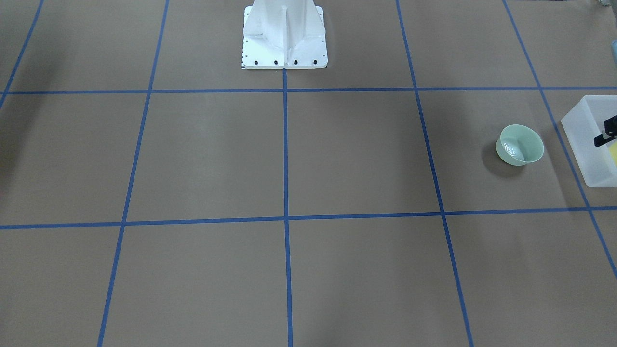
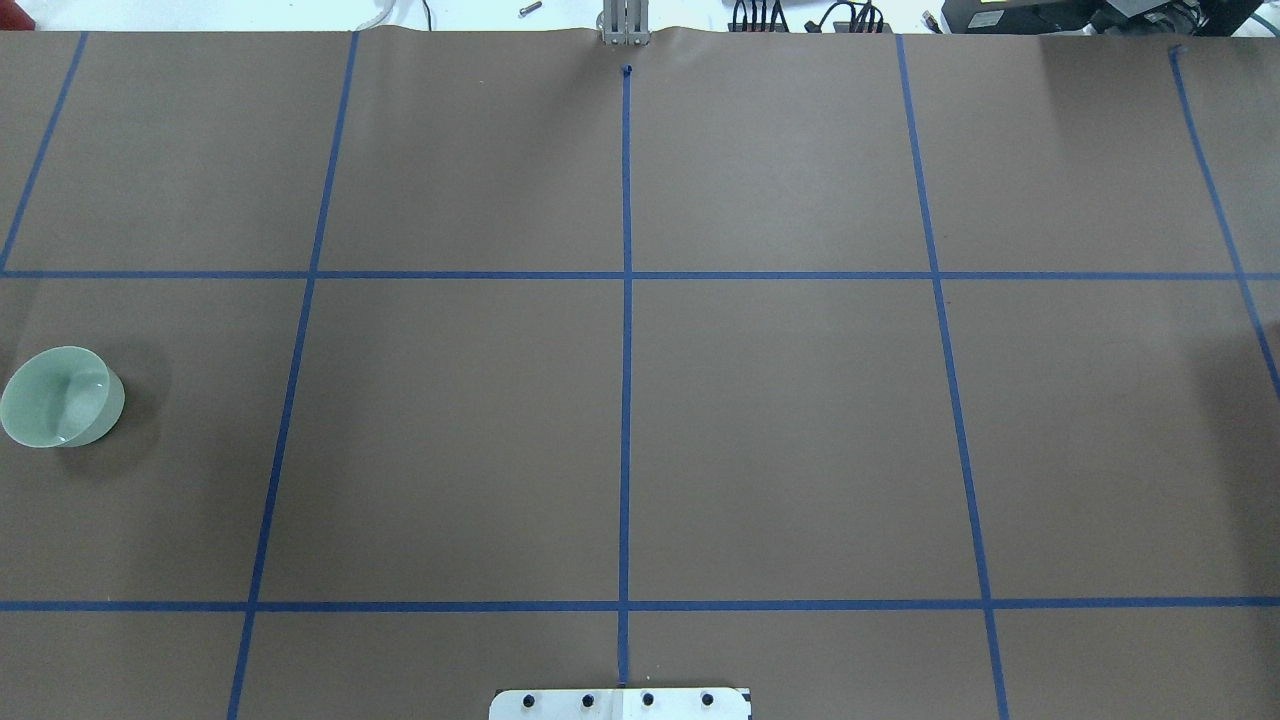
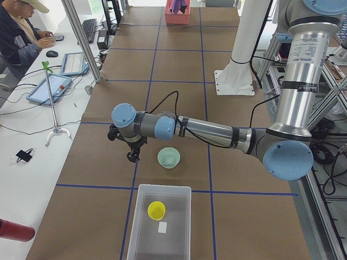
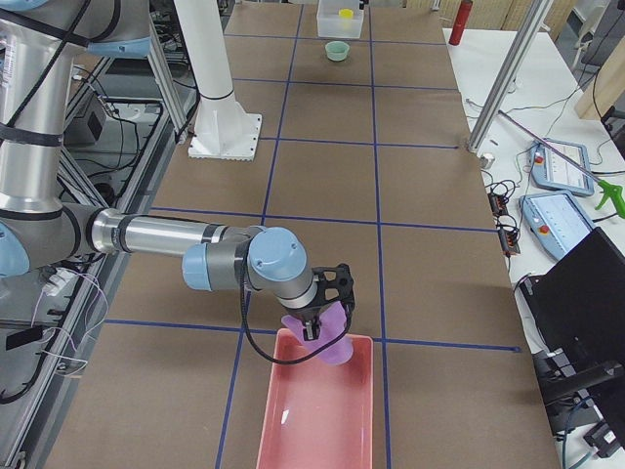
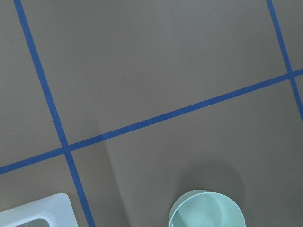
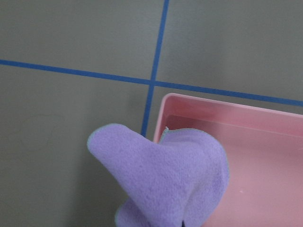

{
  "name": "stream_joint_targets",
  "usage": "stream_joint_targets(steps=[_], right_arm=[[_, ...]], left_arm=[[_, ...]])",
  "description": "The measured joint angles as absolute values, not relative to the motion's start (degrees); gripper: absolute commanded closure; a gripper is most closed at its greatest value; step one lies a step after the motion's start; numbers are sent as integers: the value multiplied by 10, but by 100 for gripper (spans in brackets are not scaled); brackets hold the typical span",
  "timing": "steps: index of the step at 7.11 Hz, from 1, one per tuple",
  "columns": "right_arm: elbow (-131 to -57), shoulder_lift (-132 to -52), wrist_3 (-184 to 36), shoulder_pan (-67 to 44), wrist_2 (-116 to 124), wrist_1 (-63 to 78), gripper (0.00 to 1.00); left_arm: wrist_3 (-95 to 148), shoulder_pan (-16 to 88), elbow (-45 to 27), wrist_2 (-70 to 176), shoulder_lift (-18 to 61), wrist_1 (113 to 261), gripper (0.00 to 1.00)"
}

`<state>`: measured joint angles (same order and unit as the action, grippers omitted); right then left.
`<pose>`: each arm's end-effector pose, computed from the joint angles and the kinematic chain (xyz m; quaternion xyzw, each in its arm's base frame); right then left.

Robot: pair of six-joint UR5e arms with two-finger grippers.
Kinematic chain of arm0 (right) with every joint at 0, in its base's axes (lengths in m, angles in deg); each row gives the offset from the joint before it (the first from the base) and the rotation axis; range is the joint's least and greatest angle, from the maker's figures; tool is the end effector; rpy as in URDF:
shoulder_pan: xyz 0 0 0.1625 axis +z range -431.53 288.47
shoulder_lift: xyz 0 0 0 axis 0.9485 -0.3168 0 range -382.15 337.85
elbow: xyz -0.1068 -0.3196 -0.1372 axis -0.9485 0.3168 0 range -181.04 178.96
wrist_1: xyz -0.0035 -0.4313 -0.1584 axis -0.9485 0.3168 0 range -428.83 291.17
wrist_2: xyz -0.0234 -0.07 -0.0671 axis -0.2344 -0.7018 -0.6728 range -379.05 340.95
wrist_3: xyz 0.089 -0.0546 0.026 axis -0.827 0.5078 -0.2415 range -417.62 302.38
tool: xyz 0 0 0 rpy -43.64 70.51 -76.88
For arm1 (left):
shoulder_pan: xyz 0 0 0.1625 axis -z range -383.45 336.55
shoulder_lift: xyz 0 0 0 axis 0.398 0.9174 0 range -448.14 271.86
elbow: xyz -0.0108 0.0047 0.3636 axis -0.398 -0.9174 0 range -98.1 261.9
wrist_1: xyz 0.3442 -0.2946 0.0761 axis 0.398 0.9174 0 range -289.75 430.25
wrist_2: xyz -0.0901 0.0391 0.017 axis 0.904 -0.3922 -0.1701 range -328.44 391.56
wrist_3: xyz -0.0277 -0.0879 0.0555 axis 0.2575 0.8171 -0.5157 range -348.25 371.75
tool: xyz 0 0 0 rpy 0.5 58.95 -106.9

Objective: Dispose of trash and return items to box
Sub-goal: 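Lower the purple cloth into the pink bin and open the right gripper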

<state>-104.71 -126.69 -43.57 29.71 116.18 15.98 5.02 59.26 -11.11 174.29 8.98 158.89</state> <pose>0.1442 -0.4337 0.5894 0.1181 -0.3673 -0.0371 0.9218 0.0271 -0.5877 0.4954 0.0664 0.4431 0.1428 0.8825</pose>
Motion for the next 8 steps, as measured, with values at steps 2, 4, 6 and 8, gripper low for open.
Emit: stream_joint_targets(steps=[2,4,6,8], right_arm=[[-1017,-1242,-360,321,1122,217,100],[-939,-1188,-351,318,1118,222,100],[-885,-1161,-351,305,1121,223,78],[-862,-1163,-350,291,1121,222,0]], left_arm=[[51,591,-111,1743,90,1589,9],[51,591,-110,1743,88,1598,8],[51,590,-109,1743,86,1605,8],[53,590,-109,1742,87,1606,8]])
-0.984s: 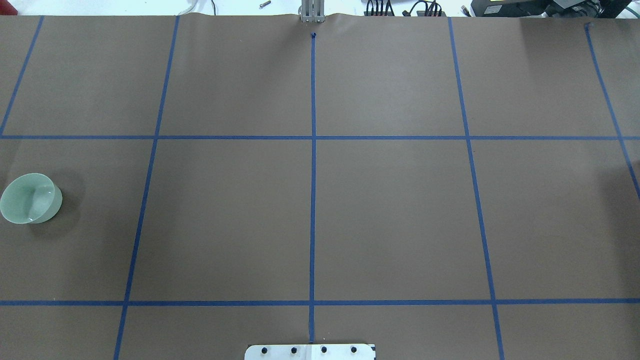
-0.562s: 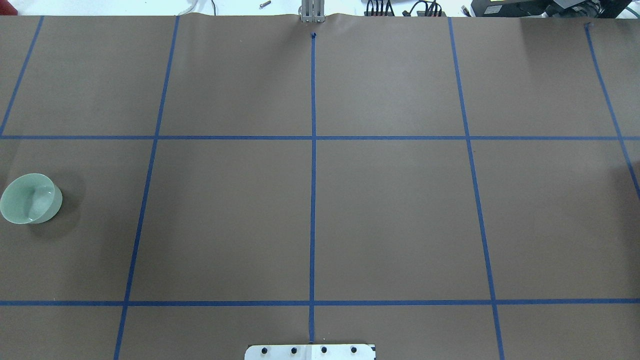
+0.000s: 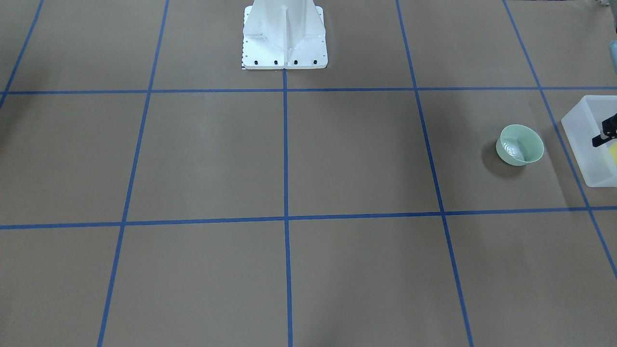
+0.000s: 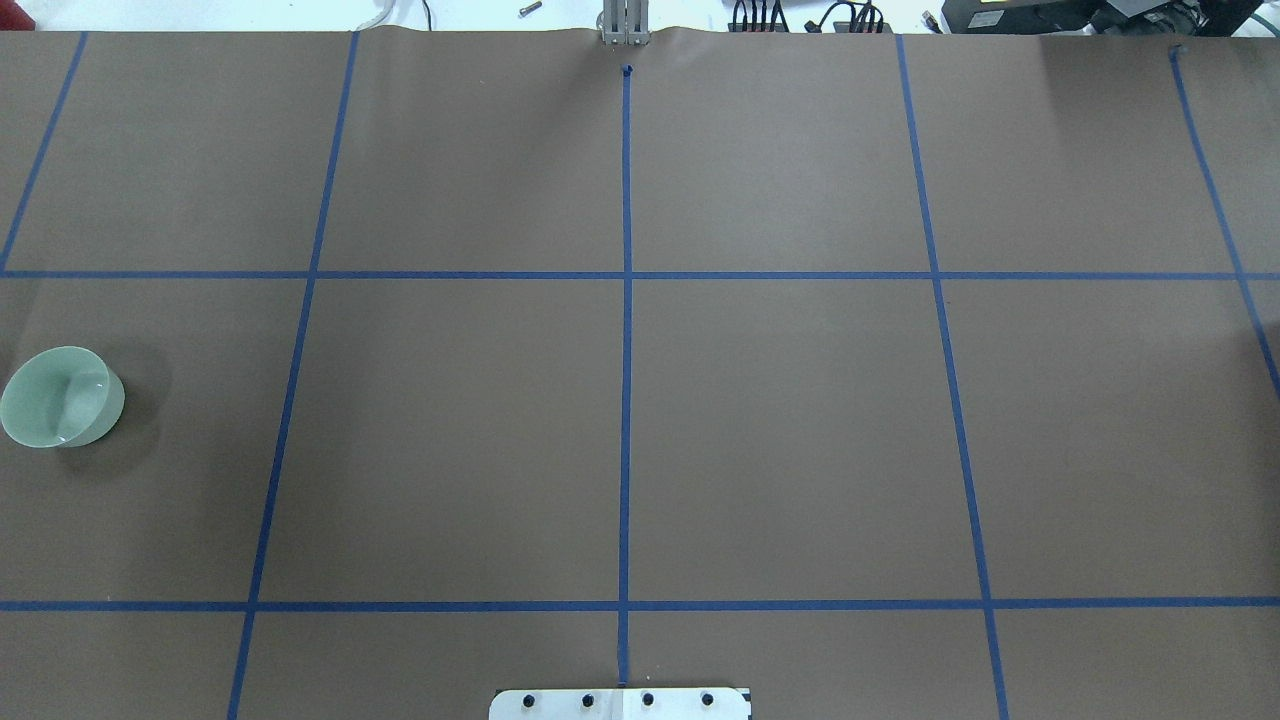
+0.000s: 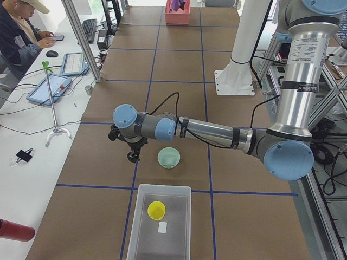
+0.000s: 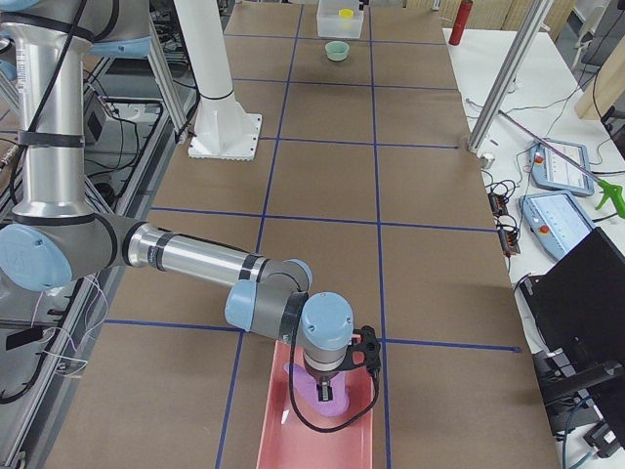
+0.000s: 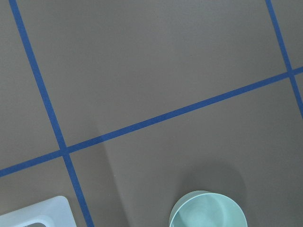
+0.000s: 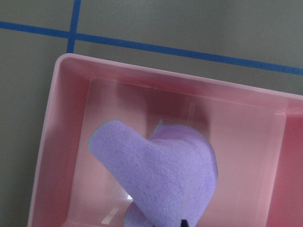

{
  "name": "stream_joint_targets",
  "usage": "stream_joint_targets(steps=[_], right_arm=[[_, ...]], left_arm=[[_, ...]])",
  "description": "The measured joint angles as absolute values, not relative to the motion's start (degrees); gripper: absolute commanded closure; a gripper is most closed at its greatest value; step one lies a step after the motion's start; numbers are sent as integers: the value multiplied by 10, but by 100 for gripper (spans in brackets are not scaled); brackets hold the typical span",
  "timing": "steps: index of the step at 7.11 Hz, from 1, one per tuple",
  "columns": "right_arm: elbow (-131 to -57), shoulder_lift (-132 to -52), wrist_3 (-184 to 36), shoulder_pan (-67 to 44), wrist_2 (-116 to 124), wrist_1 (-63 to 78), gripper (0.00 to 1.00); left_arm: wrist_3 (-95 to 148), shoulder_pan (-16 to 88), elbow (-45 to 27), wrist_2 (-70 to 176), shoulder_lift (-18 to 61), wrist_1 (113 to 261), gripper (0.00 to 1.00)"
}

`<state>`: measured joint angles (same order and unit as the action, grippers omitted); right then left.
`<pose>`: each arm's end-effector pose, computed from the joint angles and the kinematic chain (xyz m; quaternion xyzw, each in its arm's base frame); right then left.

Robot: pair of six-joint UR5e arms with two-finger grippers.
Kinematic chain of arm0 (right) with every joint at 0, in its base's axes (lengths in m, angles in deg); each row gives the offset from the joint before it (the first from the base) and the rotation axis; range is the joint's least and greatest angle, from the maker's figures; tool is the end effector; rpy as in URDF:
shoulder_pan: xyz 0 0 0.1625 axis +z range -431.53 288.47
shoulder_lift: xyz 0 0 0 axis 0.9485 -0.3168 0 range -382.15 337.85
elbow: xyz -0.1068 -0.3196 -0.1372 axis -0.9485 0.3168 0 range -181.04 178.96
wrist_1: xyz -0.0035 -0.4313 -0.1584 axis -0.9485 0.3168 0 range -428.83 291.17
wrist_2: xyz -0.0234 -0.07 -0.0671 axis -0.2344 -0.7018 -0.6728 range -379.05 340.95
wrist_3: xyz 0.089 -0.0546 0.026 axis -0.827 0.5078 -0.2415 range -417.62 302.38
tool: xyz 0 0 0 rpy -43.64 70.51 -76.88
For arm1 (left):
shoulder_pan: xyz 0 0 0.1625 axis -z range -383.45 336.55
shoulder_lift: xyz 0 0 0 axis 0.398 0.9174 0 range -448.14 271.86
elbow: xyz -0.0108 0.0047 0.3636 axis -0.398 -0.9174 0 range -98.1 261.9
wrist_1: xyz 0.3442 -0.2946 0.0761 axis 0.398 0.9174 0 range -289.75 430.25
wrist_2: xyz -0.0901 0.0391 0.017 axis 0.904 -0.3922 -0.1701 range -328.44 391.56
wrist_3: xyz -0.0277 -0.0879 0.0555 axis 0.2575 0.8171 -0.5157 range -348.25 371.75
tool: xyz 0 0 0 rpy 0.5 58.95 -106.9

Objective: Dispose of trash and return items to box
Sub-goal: 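Lower the purple cloth into the pink bin and open the right gripper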

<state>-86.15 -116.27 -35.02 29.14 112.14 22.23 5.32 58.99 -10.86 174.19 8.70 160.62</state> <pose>0.1525 -0.4721 0.6914 0.0216 -0.3593 -0.0662 0.9306 0.0298 -0.5875 0.4974 0.0736 0.4424 0.1470 0.8816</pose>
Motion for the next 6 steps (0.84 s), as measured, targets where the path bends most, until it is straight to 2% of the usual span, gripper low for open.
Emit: stream_joint_targets(steps=[3,6], right_arm=[[-862,-1158,-350,286,1120,220,0],[-890,-1153,-351,278,1122,219,0]], left_arm=[[116,554,-84,1727,89,1661,9],[218,490,19,1667,79,1881,9]])
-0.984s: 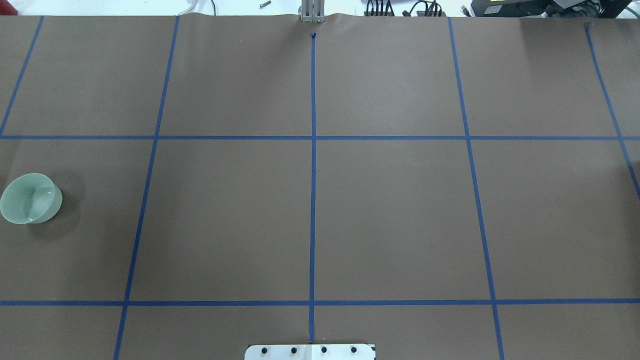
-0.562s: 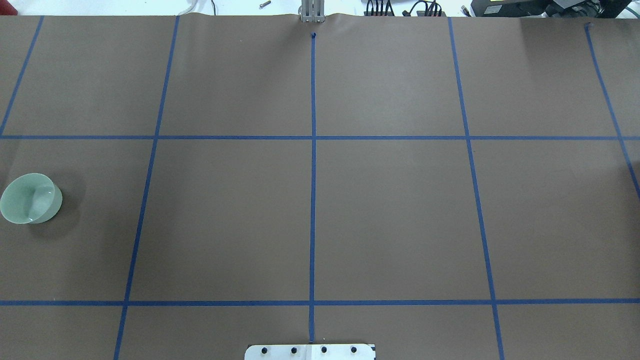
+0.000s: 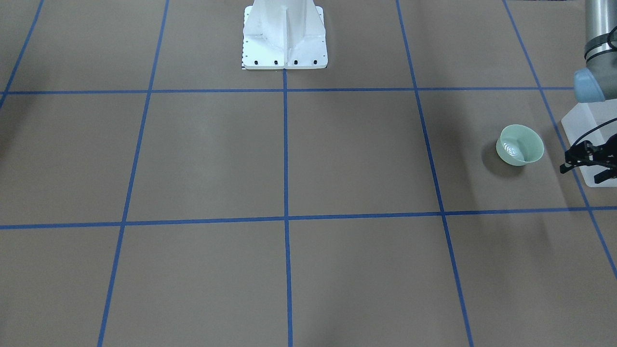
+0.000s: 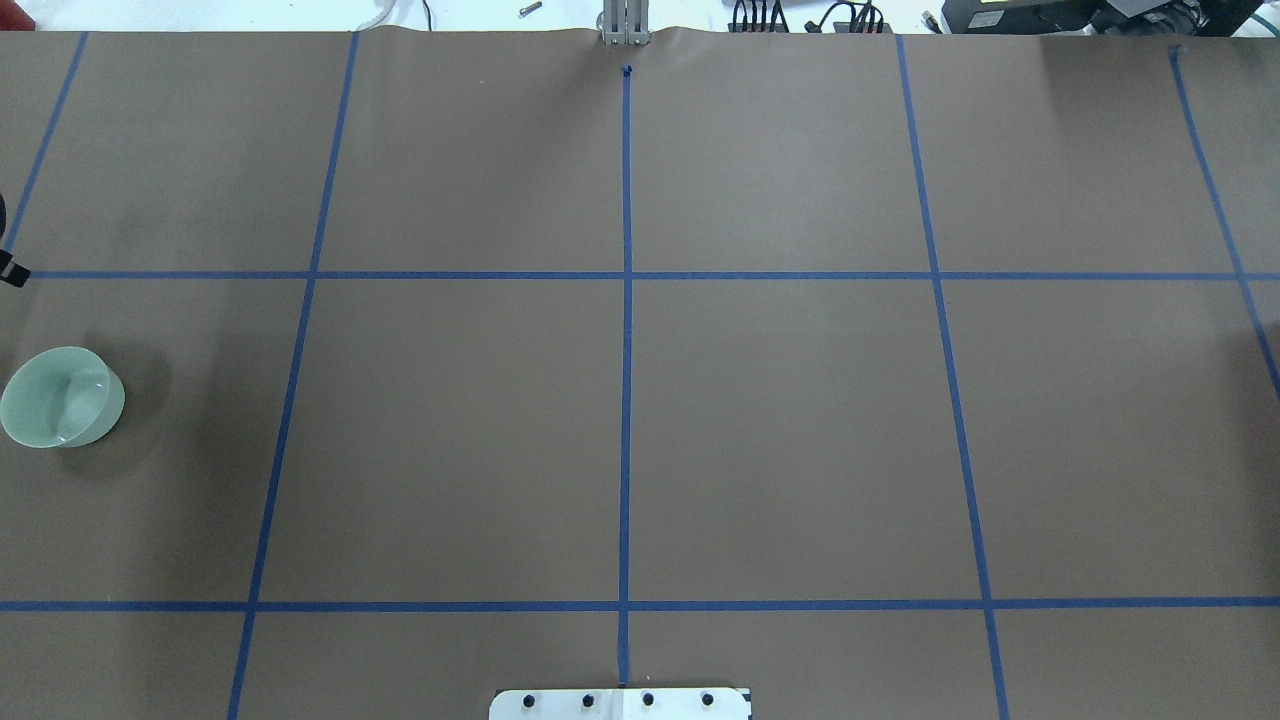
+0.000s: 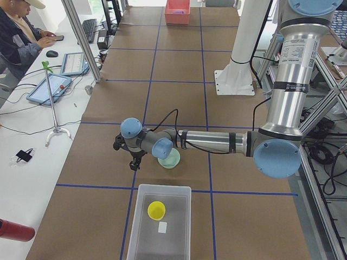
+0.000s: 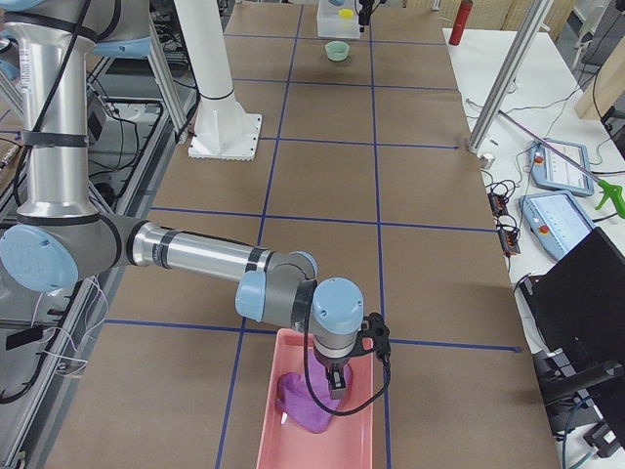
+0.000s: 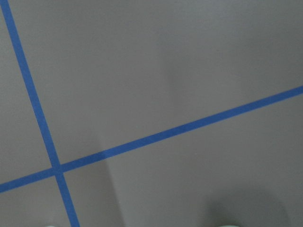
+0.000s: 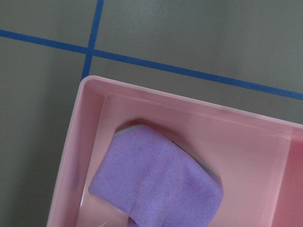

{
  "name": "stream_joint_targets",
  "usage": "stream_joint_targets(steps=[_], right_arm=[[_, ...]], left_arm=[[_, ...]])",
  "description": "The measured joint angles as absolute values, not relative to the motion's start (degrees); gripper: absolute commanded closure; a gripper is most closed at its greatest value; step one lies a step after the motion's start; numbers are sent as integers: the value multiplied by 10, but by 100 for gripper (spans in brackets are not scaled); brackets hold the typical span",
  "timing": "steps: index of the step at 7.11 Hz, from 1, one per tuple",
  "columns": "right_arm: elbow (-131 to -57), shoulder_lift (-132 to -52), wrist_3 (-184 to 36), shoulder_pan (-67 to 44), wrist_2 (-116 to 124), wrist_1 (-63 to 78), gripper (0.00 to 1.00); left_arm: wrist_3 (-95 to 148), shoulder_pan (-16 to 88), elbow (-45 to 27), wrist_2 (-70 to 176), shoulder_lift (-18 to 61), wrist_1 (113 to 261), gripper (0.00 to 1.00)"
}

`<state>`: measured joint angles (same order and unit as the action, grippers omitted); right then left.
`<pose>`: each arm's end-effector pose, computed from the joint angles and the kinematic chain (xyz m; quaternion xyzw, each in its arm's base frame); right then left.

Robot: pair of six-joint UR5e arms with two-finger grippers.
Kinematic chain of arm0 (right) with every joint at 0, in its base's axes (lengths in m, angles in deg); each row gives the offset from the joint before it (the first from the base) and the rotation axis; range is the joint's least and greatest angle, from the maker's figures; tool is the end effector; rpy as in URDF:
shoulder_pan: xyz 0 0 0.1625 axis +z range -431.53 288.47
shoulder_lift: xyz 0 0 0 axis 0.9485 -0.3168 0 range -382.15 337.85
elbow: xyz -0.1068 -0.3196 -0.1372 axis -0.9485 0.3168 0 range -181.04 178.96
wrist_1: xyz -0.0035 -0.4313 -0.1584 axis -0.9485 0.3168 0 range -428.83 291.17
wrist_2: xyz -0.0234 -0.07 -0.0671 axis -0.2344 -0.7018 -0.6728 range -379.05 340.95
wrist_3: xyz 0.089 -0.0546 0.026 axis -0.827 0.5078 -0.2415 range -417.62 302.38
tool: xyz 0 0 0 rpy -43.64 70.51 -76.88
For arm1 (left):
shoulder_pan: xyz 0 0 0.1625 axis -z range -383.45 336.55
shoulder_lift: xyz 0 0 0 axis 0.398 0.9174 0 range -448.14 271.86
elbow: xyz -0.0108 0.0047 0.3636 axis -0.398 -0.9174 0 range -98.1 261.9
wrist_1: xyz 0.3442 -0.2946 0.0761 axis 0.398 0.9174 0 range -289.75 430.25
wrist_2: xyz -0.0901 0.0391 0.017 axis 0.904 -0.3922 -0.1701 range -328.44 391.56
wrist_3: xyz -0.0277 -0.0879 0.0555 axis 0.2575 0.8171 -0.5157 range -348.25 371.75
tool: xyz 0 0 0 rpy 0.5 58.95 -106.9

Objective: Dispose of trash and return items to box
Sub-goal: 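Reach the left gripper down and grasp the pale green bowl rim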

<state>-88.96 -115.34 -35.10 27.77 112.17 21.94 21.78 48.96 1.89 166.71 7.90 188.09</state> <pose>0.1437 -0.4915 0.6571 0.0489 -0.3516 -0.0891 0.9306 0.1266 -0.5880 0.5836 0.0960 0.4103 0.1389 0.8962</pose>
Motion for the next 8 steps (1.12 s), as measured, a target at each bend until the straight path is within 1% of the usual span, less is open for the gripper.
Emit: stream_joint_targets(steps=[2,3,4,5,6,8], right_arm=[[-899,-1153,-352,277,1123,220,0],[-901,-1153,-352,276,1123,220,0],[-901,-1153,-353,274,1123,220,0],[-901,-1152,-354,273,1123,220,0],[-902,-1152,-355,272,1123,220,0],[-900,-1153,-355,272,1123,220,0]], left_arm=[[241,461,21,1662,43,1952,10],[244,445,6,1661,20,1964,13],[245,430,-10,1660,0,1968,35],[246,418,-19,1658,-12,1969,93],[247,412,-22,1656,-17,1969,100],[245,409,-23,1643,-18,1968,100]])
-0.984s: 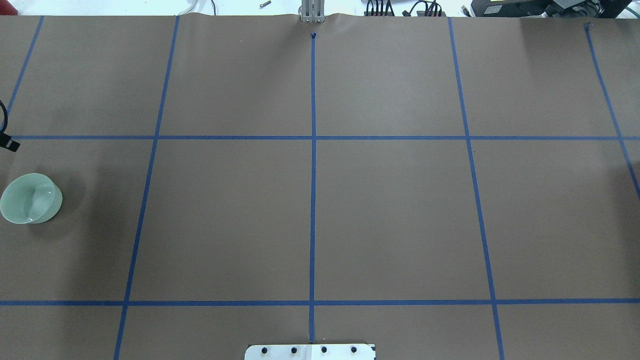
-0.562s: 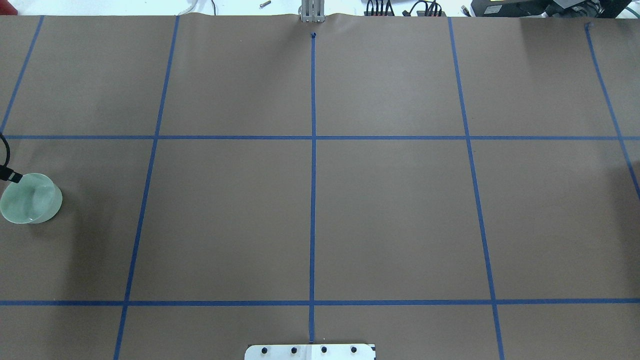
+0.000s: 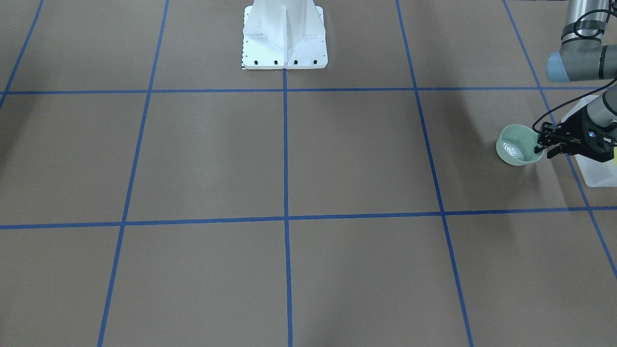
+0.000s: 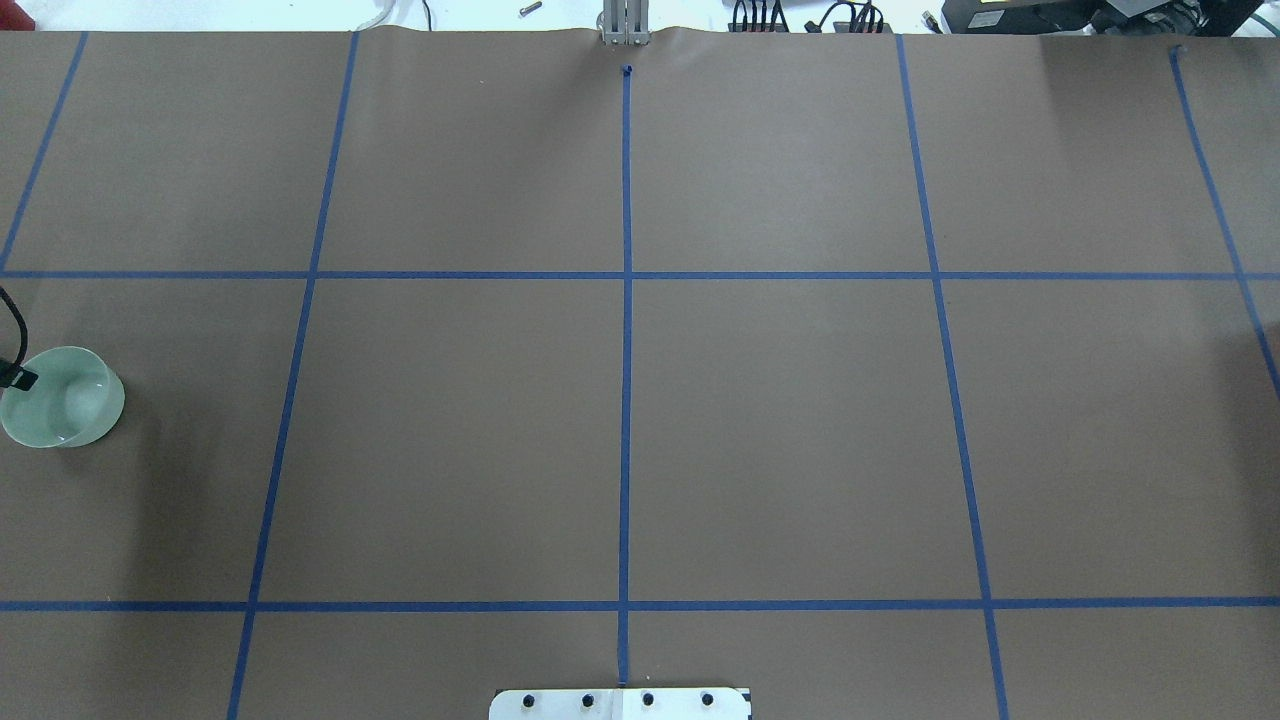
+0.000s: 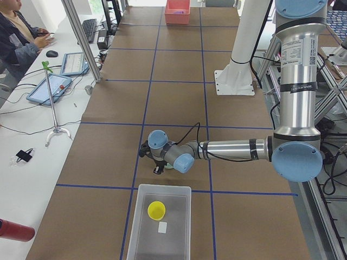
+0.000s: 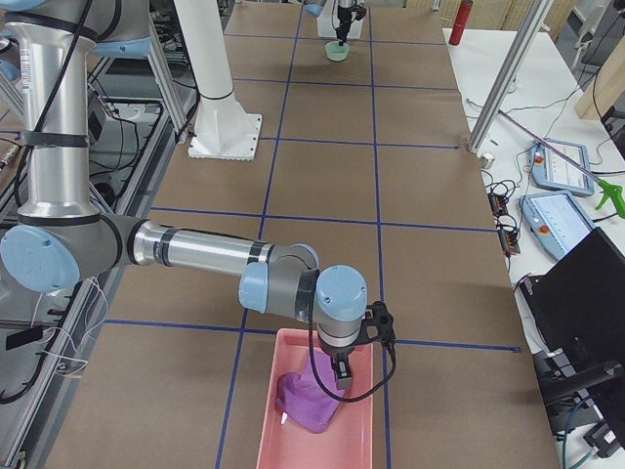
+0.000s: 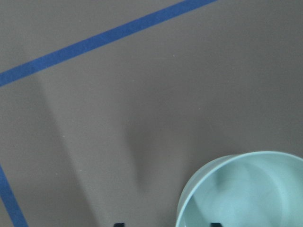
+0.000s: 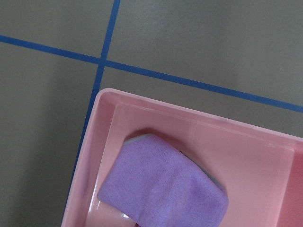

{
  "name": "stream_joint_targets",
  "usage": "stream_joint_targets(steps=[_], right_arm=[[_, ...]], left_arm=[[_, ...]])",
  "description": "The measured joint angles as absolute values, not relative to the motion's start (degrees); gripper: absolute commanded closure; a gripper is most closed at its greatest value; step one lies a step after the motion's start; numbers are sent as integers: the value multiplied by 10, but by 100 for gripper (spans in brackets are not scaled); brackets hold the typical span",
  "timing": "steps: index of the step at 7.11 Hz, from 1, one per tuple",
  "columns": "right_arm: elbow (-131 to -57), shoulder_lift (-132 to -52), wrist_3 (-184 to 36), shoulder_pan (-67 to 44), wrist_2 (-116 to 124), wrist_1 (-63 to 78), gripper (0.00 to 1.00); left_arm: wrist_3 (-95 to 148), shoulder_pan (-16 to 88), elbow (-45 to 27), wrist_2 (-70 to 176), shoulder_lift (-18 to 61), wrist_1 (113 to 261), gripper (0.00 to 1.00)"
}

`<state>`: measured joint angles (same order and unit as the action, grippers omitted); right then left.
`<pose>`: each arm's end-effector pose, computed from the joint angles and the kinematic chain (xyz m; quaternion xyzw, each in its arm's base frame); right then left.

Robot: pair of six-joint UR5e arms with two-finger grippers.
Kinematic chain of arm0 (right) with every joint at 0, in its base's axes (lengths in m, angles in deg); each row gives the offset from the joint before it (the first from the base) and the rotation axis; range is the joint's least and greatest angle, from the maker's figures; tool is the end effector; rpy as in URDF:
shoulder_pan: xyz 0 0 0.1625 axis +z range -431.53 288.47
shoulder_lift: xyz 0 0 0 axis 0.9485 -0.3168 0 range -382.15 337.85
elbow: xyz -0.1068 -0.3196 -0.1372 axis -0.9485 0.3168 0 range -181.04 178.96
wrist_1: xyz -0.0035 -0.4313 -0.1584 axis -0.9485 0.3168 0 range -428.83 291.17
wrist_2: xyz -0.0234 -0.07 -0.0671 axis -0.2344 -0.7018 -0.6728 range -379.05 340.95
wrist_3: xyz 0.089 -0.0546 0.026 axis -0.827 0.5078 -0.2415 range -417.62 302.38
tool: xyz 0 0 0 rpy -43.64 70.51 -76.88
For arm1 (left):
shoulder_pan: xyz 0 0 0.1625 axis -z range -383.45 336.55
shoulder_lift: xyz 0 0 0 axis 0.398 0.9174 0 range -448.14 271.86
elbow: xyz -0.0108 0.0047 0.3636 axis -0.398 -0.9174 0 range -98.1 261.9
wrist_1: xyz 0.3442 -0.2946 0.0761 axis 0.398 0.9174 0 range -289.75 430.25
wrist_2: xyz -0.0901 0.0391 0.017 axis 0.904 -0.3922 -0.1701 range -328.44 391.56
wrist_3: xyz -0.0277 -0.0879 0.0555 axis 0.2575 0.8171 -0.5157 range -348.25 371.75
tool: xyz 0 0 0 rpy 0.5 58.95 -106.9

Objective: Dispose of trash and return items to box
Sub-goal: 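Reach the left gripper down and grasp the pale green bowl rim, then lift the pale green bowl with the left gripper and carry it away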

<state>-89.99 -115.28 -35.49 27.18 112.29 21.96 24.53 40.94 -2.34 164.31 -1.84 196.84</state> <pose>0.1389 -0.4957 0.6469 0.0547 -0.3507 -0.0940 0.9301 0.1769 -0.5084 0.6227 0.0898 0.4064 0.1862 0.8900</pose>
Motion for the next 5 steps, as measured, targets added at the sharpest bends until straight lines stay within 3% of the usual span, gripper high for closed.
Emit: stream_joint_targets(steps=[5], right_arm=[[-933,-1150,-432,245,1149,219,0]], left_arm=[[238,435,-58,1724,-18,1943,100]])
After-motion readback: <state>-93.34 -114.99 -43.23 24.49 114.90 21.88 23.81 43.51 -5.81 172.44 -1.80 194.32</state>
